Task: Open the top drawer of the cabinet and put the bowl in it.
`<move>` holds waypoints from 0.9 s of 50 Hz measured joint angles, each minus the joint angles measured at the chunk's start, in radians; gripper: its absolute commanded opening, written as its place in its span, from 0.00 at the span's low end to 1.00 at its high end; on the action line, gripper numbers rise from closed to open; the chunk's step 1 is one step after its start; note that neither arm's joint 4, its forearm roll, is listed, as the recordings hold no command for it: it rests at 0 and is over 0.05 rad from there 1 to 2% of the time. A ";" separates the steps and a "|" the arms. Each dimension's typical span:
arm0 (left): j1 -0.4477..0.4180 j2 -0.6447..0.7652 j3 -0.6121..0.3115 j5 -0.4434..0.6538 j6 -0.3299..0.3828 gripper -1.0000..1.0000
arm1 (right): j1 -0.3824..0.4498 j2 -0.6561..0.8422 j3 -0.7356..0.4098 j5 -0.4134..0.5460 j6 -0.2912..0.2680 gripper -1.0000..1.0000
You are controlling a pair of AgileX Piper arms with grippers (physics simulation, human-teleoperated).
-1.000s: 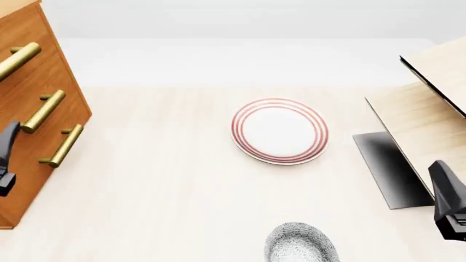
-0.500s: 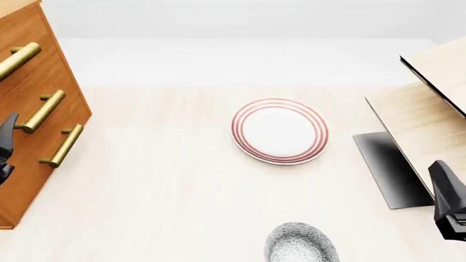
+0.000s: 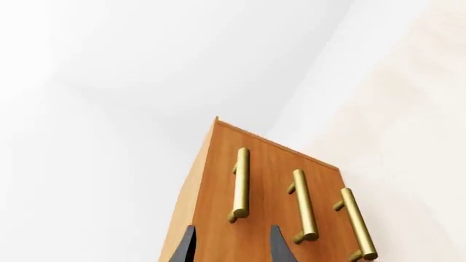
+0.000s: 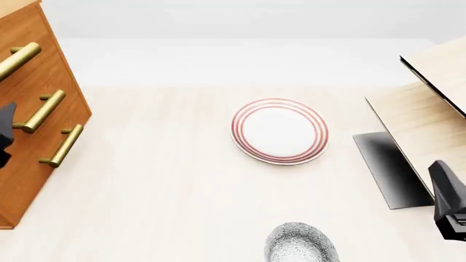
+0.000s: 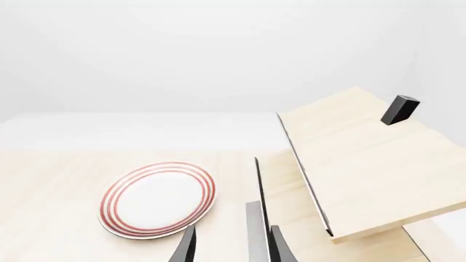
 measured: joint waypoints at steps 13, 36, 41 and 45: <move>0.018 0.056 0.000 -0.060 0.081 1.00 | 0.000 0.000 0.000 0.000 0.000 1.00; 0.022 0.185 0.007 -0.206 0.196 1.00 | 0.000 0.000 0.000 0.000 0.000 1.00; 0.025 0.210 0.003 -0.232 0.216 1.00 | 0.000 0.000 0.000 0.000 0.000 1.00; 0.029 0.230 0.003 -0.254 0.230 1.00 | 0.000 0.000 0.000 0.000 0.000 1.00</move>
